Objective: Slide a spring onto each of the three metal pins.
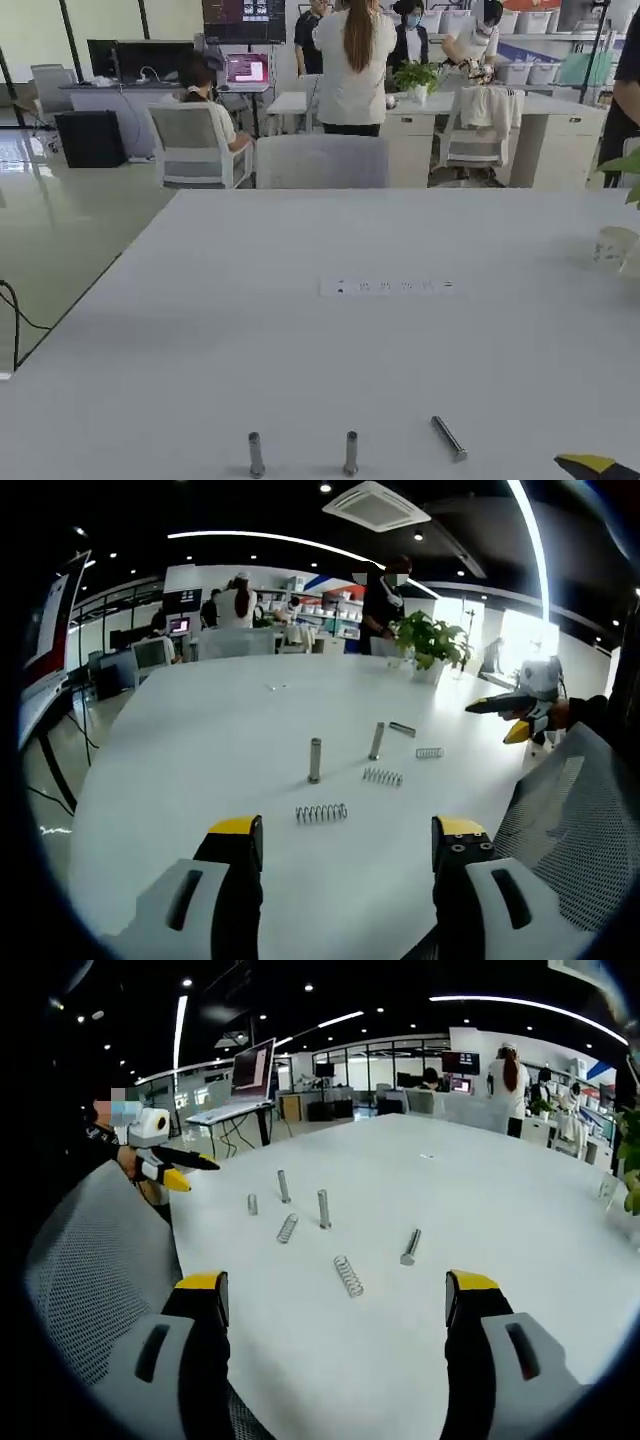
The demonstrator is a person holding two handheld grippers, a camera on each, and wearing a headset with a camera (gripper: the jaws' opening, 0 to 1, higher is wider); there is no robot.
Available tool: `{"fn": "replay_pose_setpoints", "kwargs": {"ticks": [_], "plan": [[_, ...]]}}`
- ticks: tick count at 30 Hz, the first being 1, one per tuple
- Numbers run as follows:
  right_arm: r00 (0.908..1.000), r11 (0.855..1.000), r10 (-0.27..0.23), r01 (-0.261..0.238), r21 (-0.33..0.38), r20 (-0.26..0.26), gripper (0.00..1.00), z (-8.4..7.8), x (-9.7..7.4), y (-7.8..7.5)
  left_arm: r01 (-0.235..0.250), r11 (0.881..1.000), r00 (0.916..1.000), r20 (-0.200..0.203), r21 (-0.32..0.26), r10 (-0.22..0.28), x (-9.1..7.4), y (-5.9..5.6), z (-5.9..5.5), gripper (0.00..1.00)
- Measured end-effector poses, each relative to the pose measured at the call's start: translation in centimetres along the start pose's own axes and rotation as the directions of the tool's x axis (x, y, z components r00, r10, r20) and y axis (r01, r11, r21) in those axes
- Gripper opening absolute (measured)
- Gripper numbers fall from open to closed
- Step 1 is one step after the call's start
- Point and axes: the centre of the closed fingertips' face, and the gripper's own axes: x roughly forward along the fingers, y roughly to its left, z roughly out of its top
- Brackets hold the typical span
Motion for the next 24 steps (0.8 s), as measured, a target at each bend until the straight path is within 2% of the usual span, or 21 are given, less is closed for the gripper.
{"fn": "replay_pose_setpoints", "kwargs": {"ticks": [7, 11, 14, 18, 20, 24], "plan": [[0.9999, 1.000, 0.012, -0.012, -0.004, 0.005, 0.90, 0.2, 0.2, 0.4, 0.009, 1.000, 1.0000, 0.000, 0.009, -0.009, 0.2, -0.3, 0.1, 0.66], [0.9995, 1.000, 0.029, -0.029, 0.010, 0.012, 0.90, 0.2, 0.5, 1.4, 0.016, 1.000, 0.9998, -0.013, 0.011, -0.016, 0.3, -0.8, -0.2, 0.66], [0.9987, 0.999, 0.048, -0.049, 0.015, 0.016, 0.90, 0.2, 0.7, 2.2, 0.020, 1.000, 0.9998, -0.004, 0.006, -0.020, 0.3, -1.2, -0.1, 0.66], [0.9983, 0.998, 0.058, -0.058, 0.016, 0.010, 0.90, 0.0, 1.0, 2.7, 0.029, 1.000, 0.9995, -0.010, 0.006, -0.029, 0.5, -1.9, -0.3, 0.66], [0.9981, 0.998, 0.059, -0.059, 0.020, 0.017, 0.90, 0.3, 1.1, 2.8, 0.034, 0.999, 0.9994, -0.006, 0.005, -0.034, 0.5, -2.0, -0.2, 0.65], [0.9976, 0.998, 0.059, -0.061, 0.033, 0.035, 0.89, 0.7, 1.1, 2.9, 0.026, 0.999, 0.9993, 0.028, -0.028, -0.025, 0.4, -1.6, 0.3, 0.65]]}}
